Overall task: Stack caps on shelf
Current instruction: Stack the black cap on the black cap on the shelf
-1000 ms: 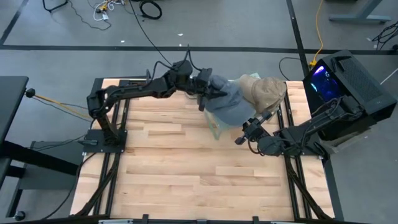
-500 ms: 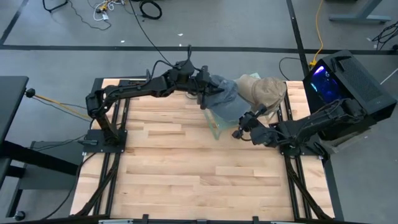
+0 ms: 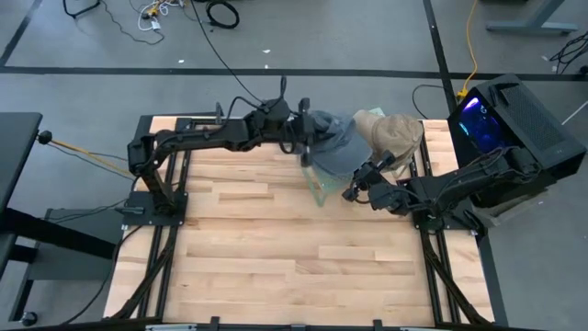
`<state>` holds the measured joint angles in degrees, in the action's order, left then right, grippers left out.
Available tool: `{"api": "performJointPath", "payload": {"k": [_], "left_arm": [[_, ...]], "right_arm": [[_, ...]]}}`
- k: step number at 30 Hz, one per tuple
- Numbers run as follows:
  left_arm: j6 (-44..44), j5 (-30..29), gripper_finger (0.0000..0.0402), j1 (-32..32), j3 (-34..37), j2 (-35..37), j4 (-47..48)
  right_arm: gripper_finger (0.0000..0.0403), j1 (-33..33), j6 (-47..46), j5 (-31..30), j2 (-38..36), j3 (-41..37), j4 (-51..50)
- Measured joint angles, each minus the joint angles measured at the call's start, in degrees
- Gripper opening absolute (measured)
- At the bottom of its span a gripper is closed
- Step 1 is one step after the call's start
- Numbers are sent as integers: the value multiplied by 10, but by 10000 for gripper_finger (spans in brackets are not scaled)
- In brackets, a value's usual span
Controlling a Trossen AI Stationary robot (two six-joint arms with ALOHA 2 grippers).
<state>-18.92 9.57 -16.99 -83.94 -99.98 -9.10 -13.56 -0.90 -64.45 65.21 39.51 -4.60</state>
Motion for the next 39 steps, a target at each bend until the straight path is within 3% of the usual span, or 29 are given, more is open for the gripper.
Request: {"api": "performJointPath", "payload": {"k": [5,14,20,25,28,34,36,39], "left_arm": [[-28,-57,12,13,0,0,0],[9,-185,18,14,0,0,34],[18,-243,19,14,0,0,78],[18,-245,18,14,0,0,86],[21,-245,17,15,0,0,86],[33,-244,20,15,0,0,87],[33,-244,20,15,0,0,87],[34,-244,20,15,0,0,87]], "right_arm": [[29,8,-17,3,0,0,-1],[29,11,-32,117,0,0,-20],[29,10,-52,248,0,0,-55],[29,10,-7,379,0,0,-41],[29,9,36,362,0,0,31],[29,21,132,210,0,1,185],[29,41,138,206,0,1,186],[29,85,110,257,3,1,154]]}}
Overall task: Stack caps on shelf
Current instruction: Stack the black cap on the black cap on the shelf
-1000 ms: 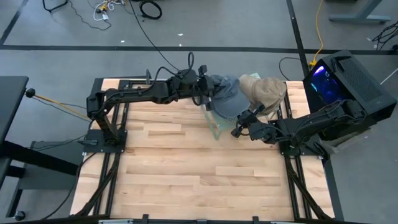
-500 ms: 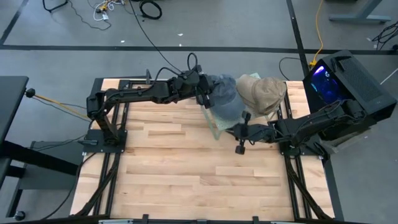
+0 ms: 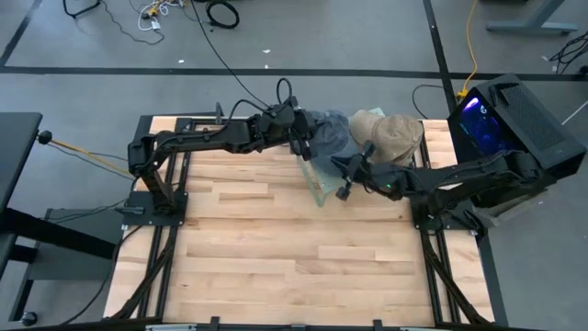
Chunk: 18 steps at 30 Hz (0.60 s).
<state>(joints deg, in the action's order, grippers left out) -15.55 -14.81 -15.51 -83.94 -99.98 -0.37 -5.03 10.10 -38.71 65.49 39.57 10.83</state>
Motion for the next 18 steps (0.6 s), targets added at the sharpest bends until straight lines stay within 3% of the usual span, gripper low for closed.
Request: {"api": "performJointPath", "payload": {"k": [2,7,14,18], "left_arm": [[0,0,20,0,0,0,0],[0,0,20,0,0,0,1],[-2,0,19,0,0,-1,4],[-37,-44,20,0,0,-1,6]], "right_arm": [[29,27,-19,31,7,0,-24],[29,72,-46,44,23,0,-55],[29,115,-108,127,38,3,-92],[29,118,-111,128,41,3,-95]]}}
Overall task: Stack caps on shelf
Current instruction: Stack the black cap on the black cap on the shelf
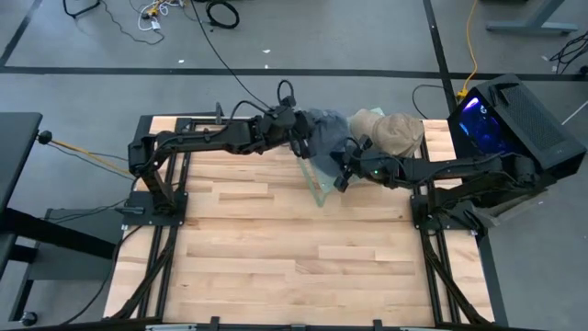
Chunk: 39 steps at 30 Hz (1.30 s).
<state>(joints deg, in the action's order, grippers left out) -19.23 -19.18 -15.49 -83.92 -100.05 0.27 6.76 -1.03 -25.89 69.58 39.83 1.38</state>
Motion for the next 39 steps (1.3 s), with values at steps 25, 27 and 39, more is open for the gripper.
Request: {"api": "performJointPath", "payload": {"k": [25,27,39], "left_arm": [[-46,-90,99,3,-1,47,132],[-36,-93,137,2,-1,62,134],[131,-63,247,-33,-2,133,351]], "right_arm": [[29,0,-2,-3,1,-2,-5],[29,0,-2,-2,1,-3,-6],[29,-5,-15,25,1,-3,-17]]}}
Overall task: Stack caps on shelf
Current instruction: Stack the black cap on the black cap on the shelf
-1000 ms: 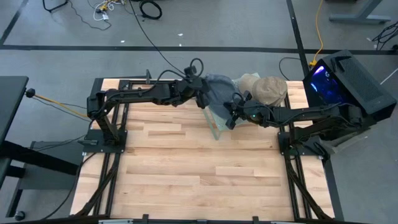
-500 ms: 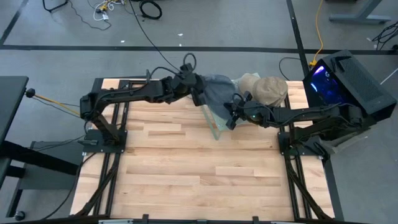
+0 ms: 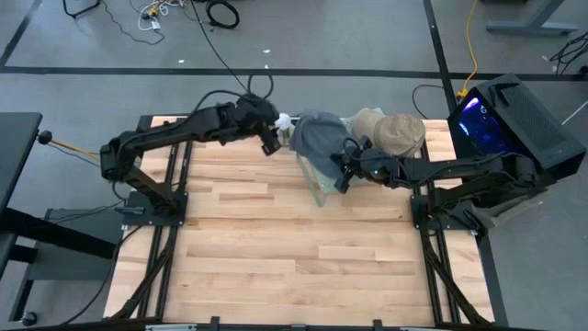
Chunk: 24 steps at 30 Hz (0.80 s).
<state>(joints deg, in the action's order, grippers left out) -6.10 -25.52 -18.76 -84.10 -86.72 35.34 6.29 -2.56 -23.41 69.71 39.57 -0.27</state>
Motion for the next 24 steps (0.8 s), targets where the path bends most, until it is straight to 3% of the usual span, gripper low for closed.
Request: {"api": "performJointPath", "payload": {"k": [6,16,24], "left_arm": [[36,48,212,-28,2,-32,102],[-28,62,115,-52,2,-124,2],[-109,232,9,-65,2,-147,-102]], "right_arm": [[29,-17,2,-24,0,0,0],[29,-31,6,-23,0,-1,4],[29,-35,13,-24,0,-1,4]]}}
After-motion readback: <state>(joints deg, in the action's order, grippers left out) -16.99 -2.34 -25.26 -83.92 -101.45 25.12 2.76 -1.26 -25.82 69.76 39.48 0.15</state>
